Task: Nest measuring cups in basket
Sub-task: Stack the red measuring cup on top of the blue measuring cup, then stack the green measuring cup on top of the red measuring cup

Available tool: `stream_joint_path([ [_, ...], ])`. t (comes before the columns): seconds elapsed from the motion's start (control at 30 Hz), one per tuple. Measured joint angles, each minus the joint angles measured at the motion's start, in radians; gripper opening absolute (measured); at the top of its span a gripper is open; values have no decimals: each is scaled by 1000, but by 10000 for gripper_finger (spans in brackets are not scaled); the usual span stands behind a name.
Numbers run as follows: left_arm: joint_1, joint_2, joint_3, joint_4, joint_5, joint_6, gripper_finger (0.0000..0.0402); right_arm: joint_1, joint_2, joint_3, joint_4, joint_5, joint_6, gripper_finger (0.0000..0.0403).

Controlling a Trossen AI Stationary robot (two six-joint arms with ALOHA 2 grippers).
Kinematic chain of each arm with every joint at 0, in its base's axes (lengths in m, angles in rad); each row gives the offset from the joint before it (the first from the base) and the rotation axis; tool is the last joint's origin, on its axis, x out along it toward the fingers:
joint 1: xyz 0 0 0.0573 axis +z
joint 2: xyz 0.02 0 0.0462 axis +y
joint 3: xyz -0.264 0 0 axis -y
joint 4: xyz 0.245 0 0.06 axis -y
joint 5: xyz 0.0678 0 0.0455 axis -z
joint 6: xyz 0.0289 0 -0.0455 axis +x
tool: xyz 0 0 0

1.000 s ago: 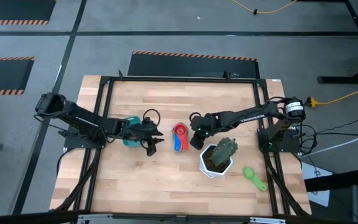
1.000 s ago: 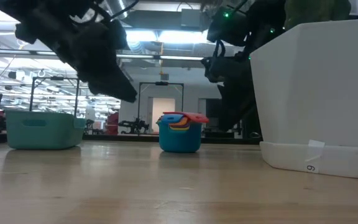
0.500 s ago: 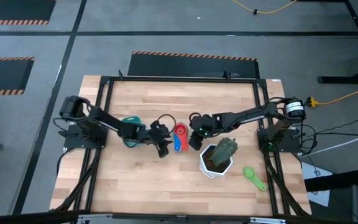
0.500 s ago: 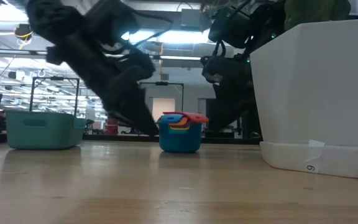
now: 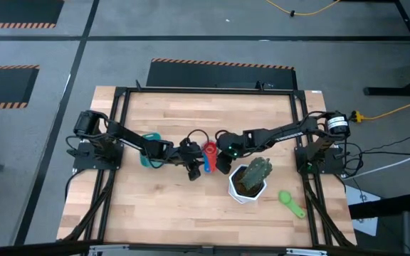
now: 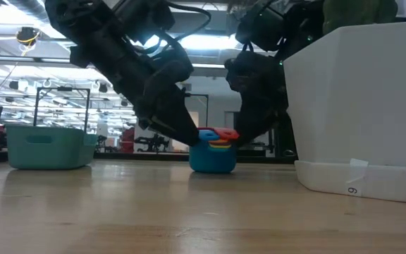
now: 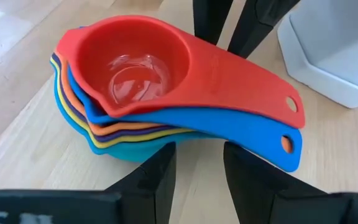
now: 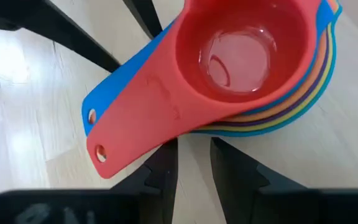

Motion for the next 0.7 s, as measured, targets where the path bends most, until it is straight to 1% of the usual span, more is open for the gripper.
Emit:
stream_joint_path([
  [0.23, 0, 0, 0, -4, 0, -1, 128, 0, 0, 0, 91, 0, -1, 99],
  [0.3, 0, 0, 0, -8, 0, -1, 128, 0, 0, 0, 94, 0, -2, 99],
  [0.43, 0, 0, 0, -11, -1, 0, 128, 0, 0, 0, 75, 0, -2, 99],
  [0.57, 0, 0, 1, -48, -1, -4, 128, 0, -1, 0, 41, 0, -22, 99],
  [0.7, 0, 0, 1, -97, -1, -8, 128, -10, -46, 0, -44, 0, -49, 99],
])
